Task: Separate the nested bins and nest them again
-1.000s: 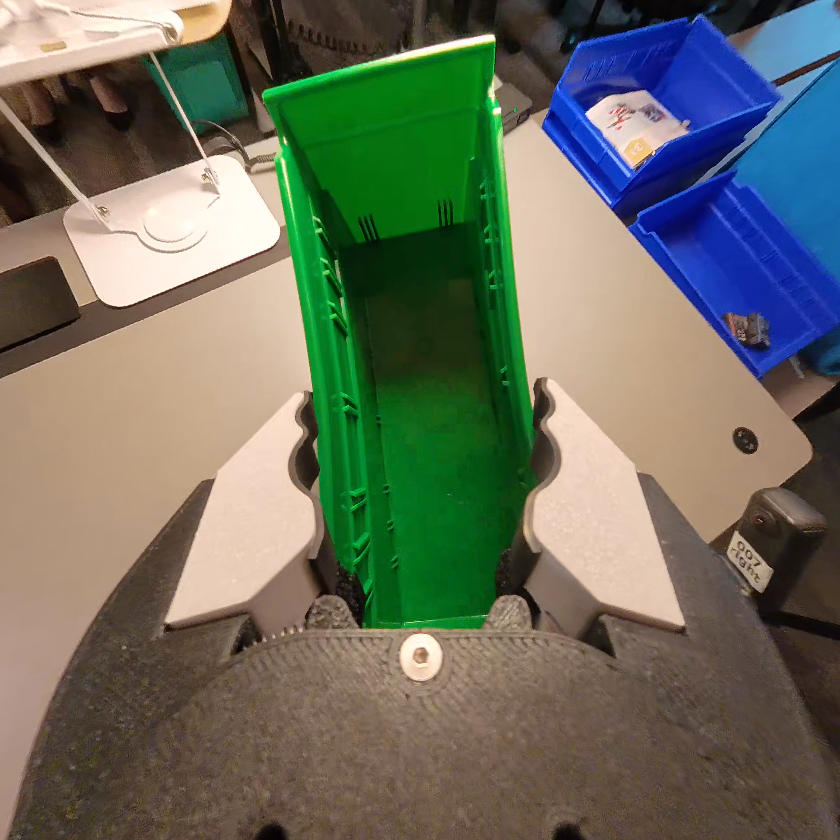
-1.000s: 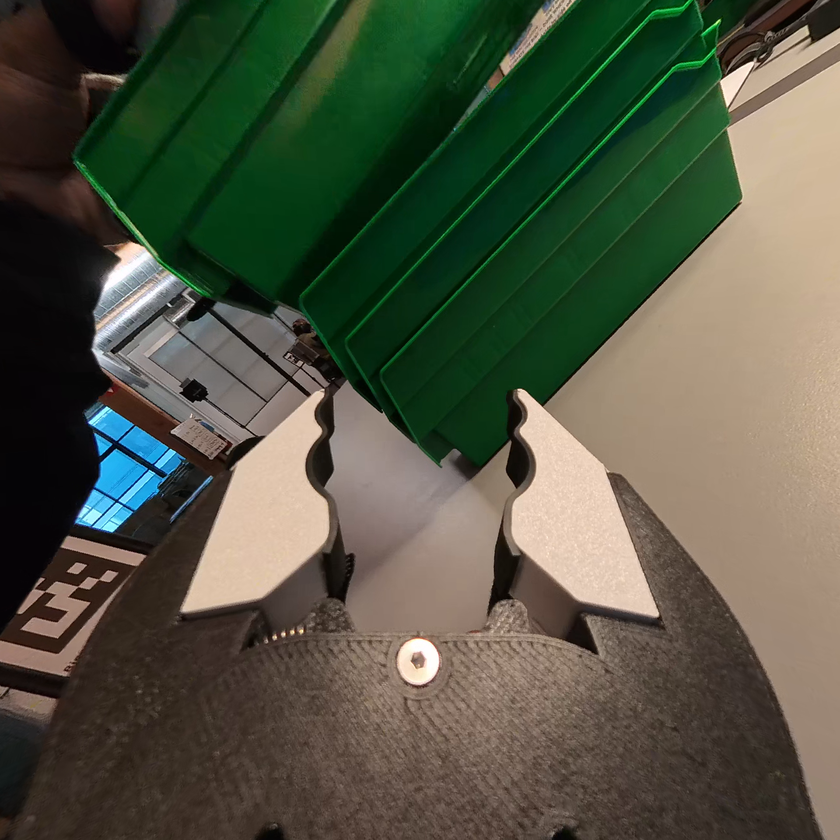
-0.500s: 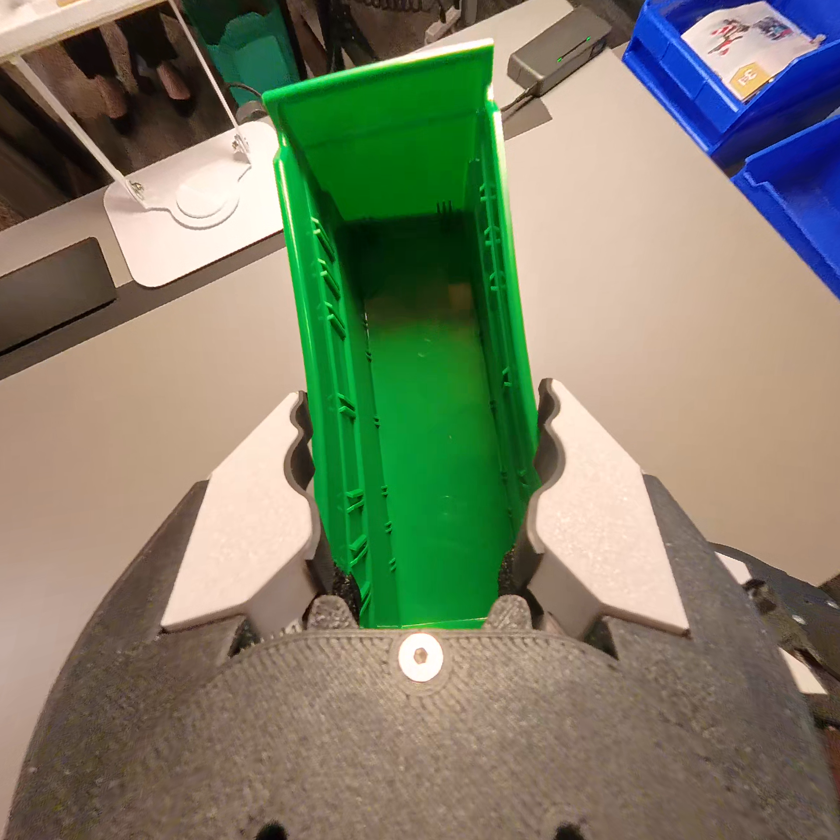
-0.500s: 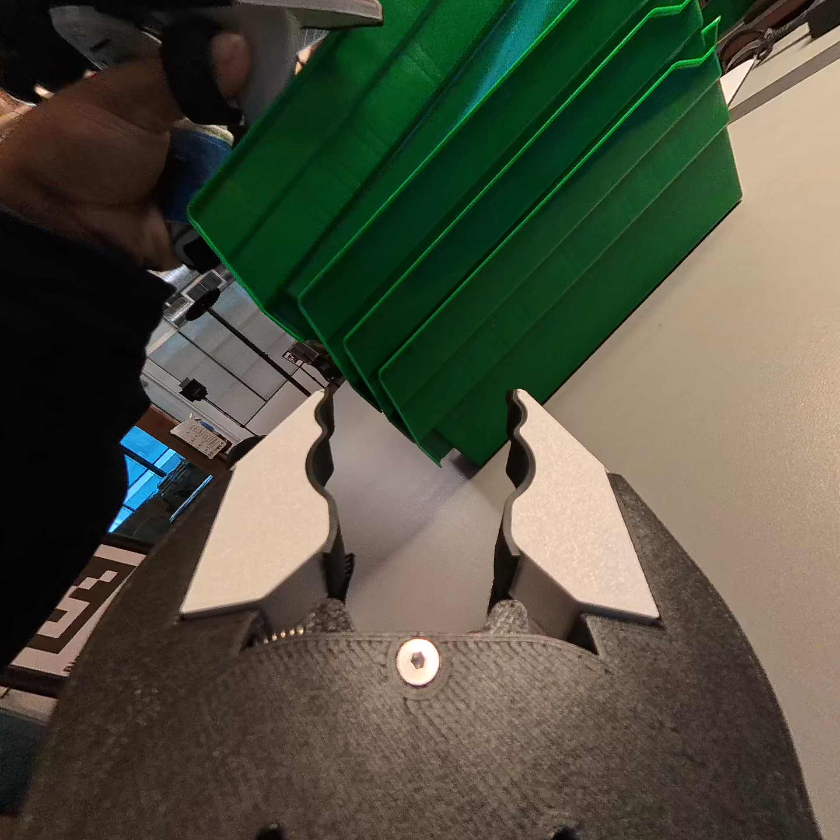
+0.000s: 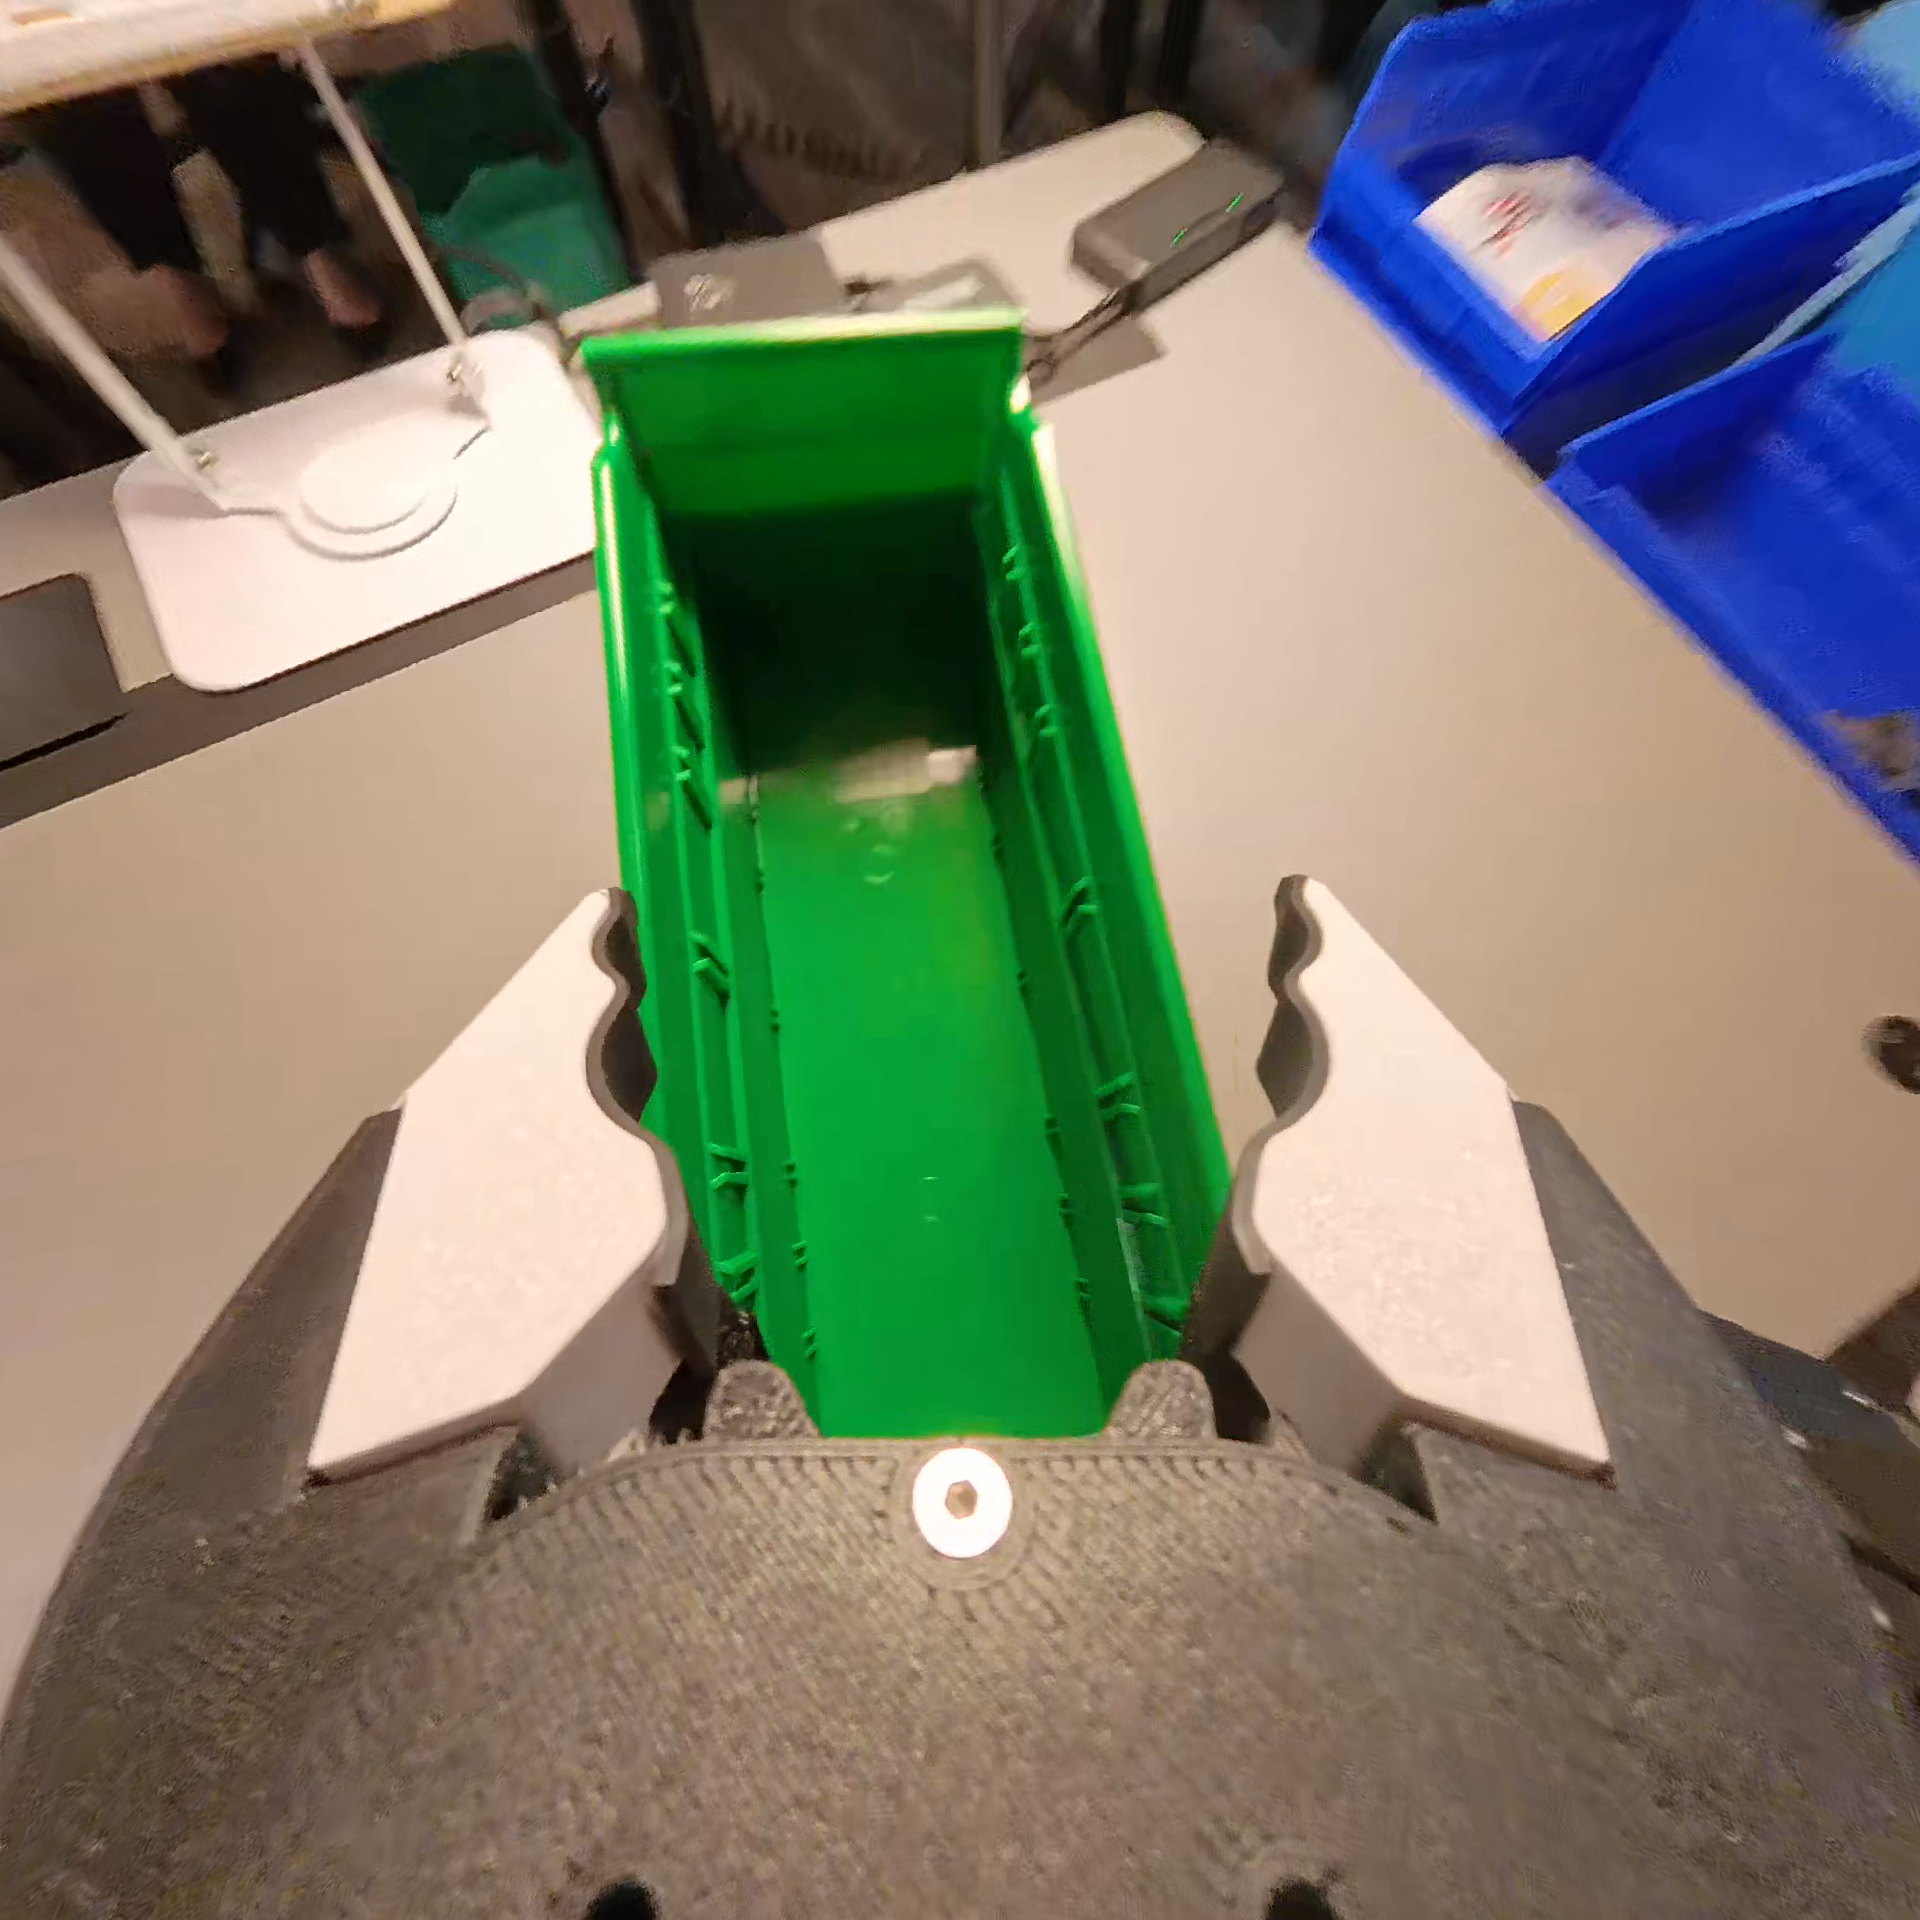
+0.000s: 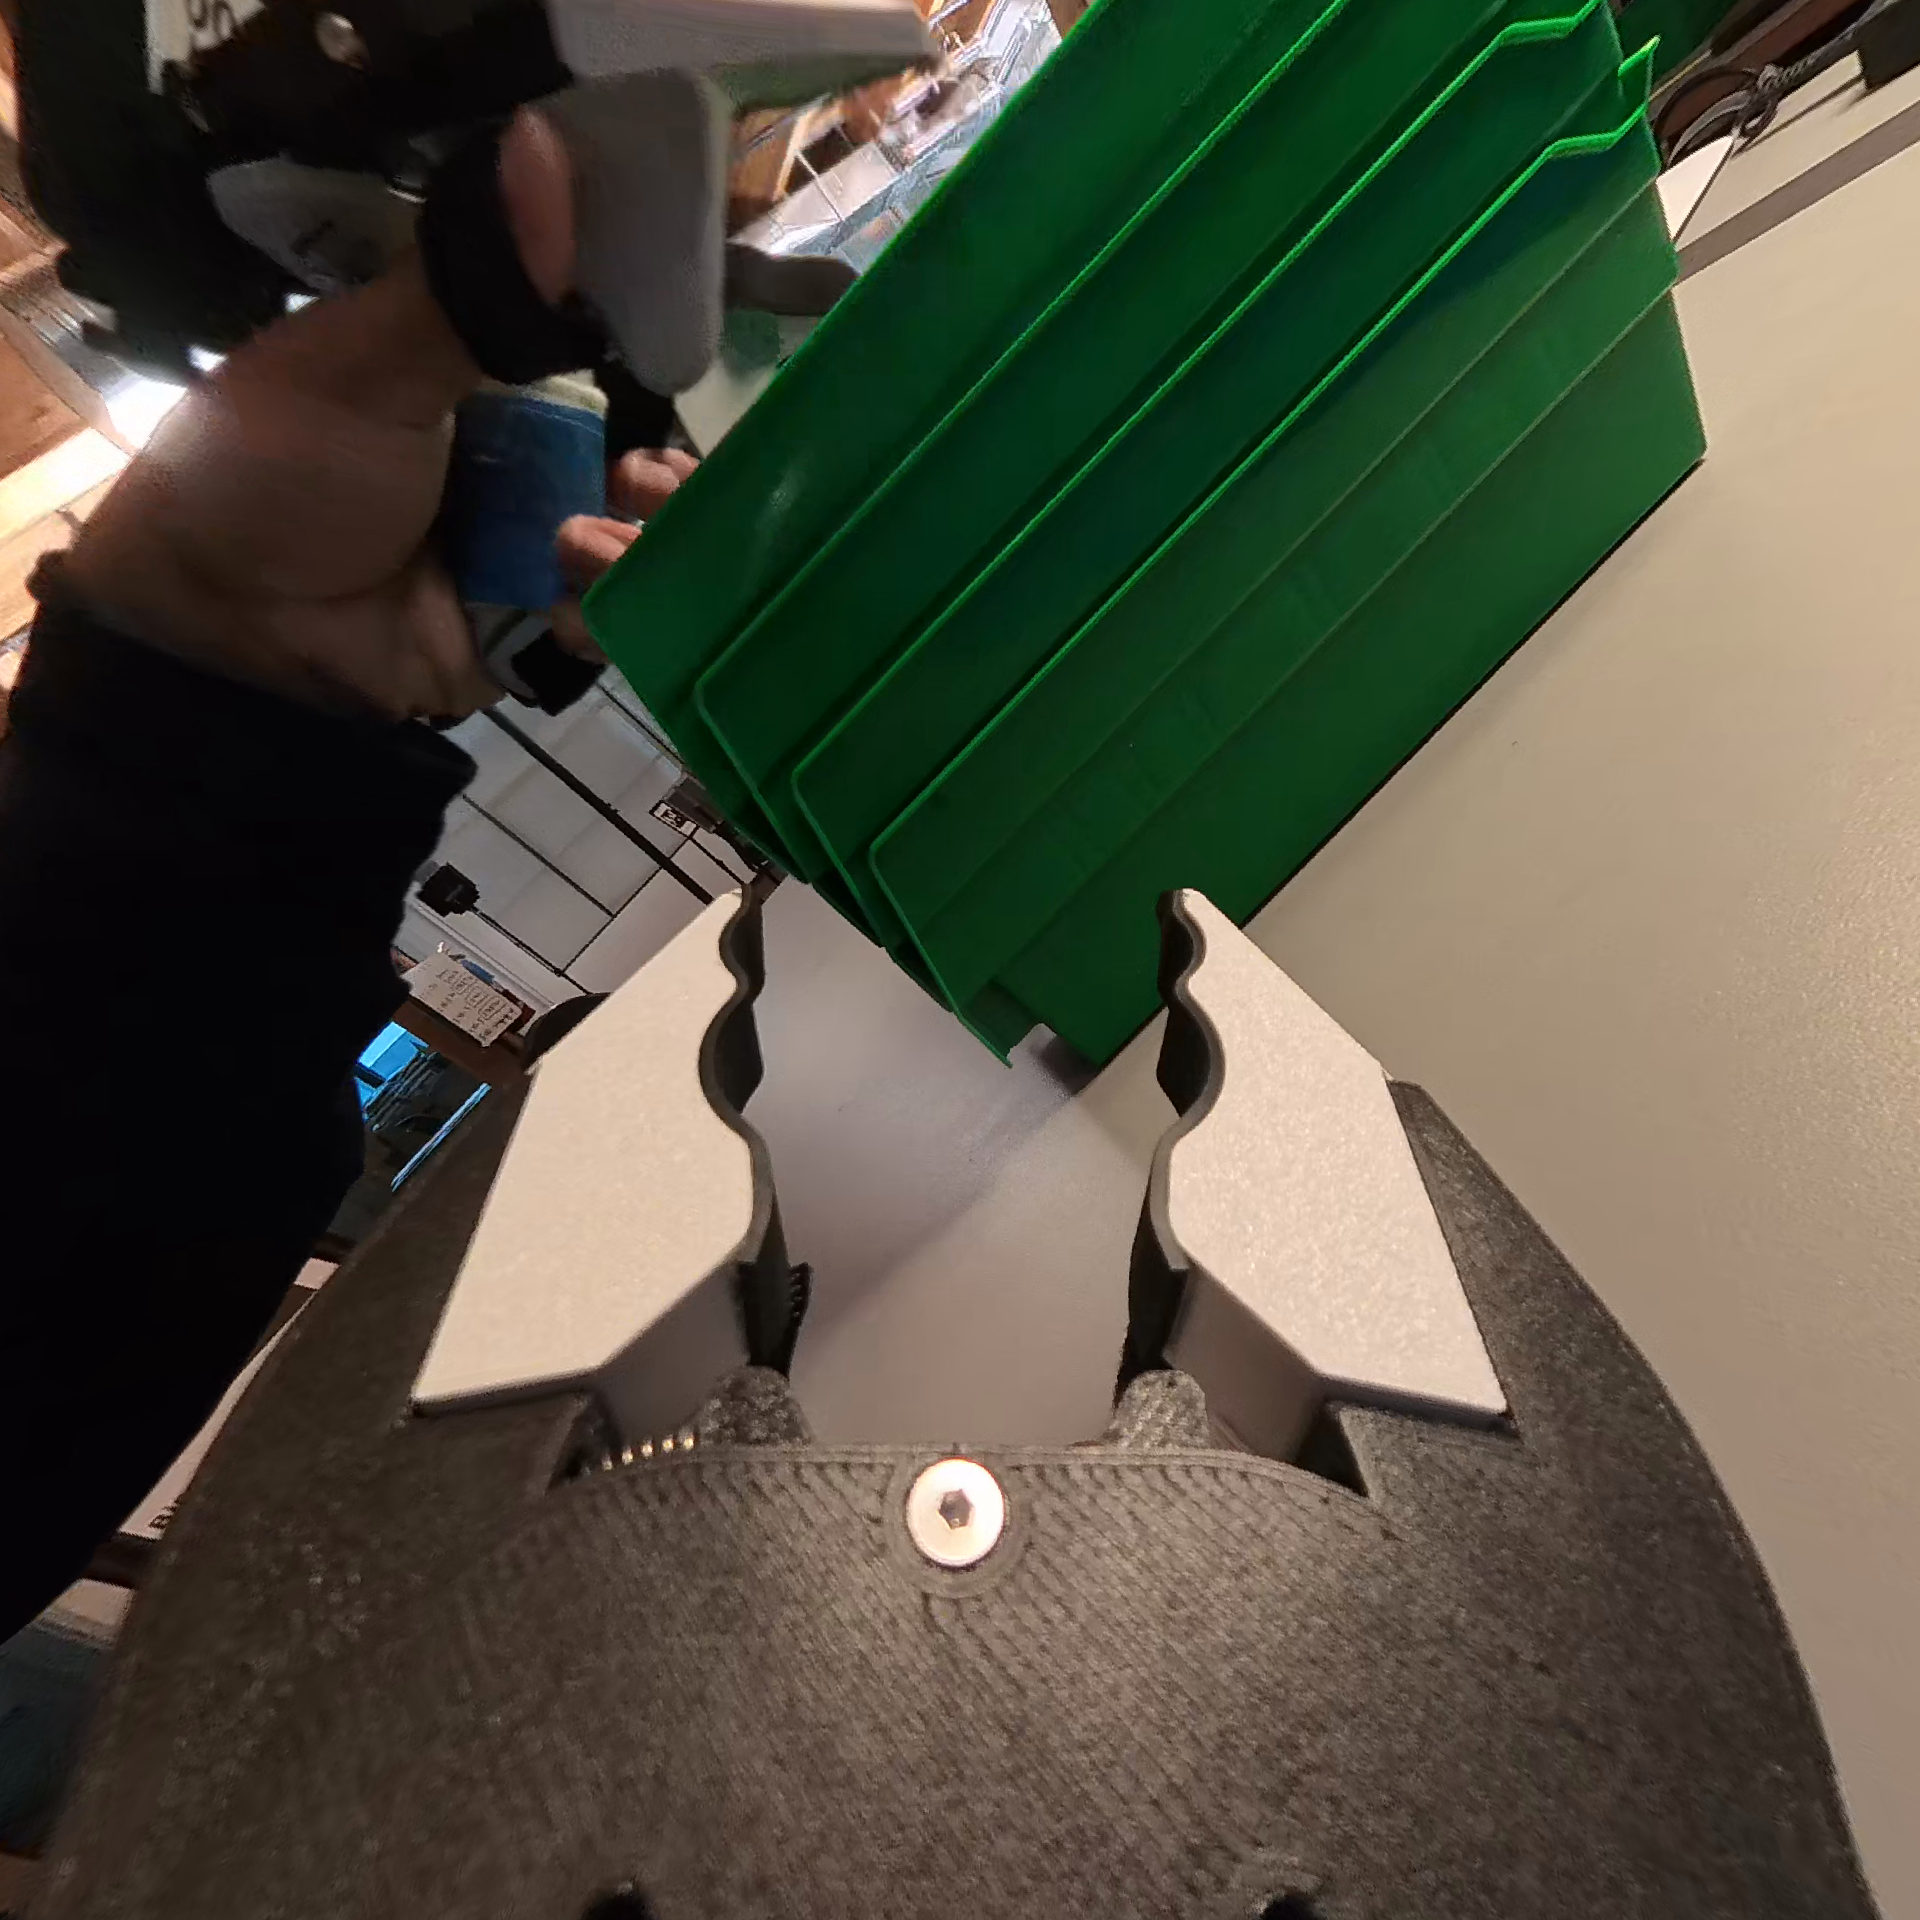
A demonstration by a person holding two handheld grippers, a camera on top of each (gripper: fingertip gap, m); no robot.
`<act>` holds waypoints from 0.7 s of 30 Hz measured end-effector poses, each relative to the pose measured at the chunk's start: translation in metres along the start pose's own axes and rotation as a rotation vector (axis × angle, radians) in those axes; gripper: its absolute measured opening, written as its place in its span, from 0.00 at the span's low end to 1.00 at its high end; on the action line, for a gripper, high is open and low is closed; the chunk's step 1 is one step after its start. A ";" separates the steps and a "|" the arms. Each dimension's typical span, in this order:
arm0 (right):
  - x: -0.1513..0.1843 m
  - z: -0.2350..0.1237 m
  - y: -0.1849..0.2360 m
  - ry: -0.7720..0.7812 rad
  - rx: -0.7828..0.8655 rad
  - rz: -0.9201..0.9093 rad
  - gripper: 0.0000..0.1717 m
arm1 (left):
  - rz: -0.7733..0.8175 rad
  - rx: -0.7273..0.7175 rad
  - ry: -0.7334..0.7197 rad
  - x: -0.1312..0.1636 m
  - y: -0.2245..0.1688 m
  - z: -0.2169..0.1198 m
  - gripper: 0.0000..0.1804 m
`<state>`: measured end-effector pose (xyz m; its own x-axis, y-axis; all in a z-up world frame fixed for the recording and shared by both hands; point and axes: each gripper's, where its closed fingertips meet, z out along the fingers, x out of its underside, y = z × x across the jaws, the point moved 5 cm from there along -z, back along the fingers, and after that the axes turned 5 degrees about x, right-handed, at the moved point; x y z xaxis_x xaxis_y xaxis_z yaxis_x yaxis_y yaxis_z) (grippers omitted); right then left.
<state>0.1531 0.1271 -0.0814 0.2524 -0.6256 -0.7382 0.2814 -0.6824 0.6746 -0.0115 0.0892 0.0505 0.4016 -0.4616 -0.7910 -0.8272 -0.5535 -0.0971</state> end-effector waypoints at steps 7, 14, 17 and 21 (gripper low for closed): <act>0.001 0.001 -0.001 0.010 0.010 0.001 0.45 | 0.099 0.160 -0.206 0.008 0.012 -0.063 0.64; 0.005 0.006 0.002 0.049 0.053 -0.064 0.48 | 0.080 0.323 -0.376 0.078 0.087 -0.092 0.55; 0.012 0.014 0.005 0.125 0.075 -0.138 0.52 | 0.029 0.434 -0.376 0.121 0.110 -0.085 0.54; 0.018 0.027 0.010 0.189 0.151 -0.304 0.53 | 0.027 0.450 -0.281 0.167 0.123 -0.057 0.51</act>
<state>0.1356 0.0994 -0.0880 0.3487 -0.3155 -0.8825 0.2340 -0.8825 0.4079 -0.0241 -0.0949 -0.0590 0.3082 -0.2341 -0.9221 -0.9474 -0.1635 -0.2751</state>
